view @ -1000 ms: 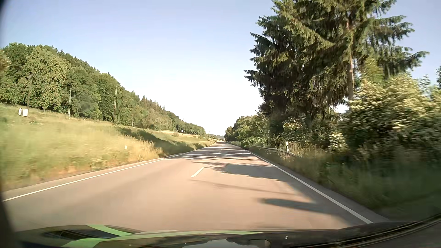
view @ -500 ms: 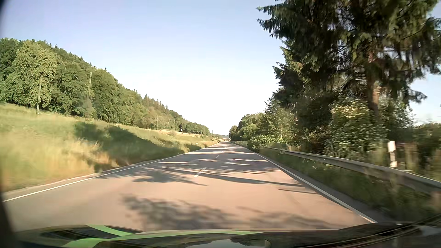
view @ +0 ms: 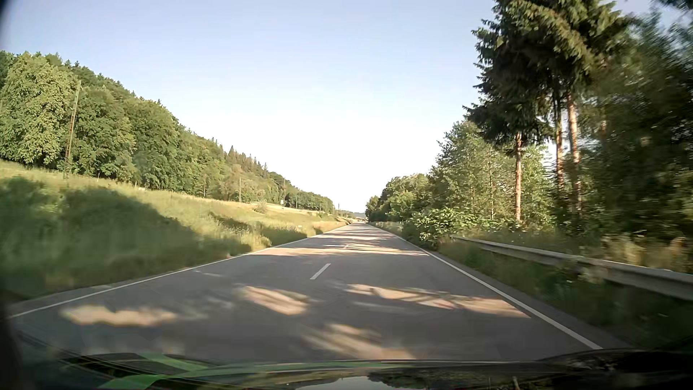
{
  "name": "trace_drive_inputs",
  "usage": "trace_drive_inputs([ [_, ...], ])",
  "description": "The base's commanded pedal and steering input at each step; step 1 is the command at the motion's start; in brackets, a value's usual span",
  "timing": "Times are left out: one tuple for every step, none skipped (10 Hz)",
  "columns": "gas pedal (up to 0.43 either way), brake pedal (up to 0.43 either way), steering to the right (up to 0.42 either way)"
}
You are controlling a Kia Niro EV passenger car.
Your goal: Follow the waypoints while adhering to traffic rules and regulations
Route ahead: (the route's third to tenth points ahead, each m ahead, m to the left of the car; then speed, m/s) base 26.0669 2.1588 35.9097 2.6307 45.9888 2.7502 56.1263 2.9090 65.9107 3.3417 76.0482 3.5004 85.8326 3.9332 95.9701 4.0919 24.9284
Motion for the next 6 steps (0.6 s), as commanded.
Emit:
trace_drive_inputs([
  [0.311, 0.000, -0.003],
  [0.311, 0.000, -0.003],
  [0.319, 0.000, -0.003],
  [0.319, 0.000, -0.003],
  [0.311, 0.000, -0.003],
  [0.287, 0.000, -0.003],
])
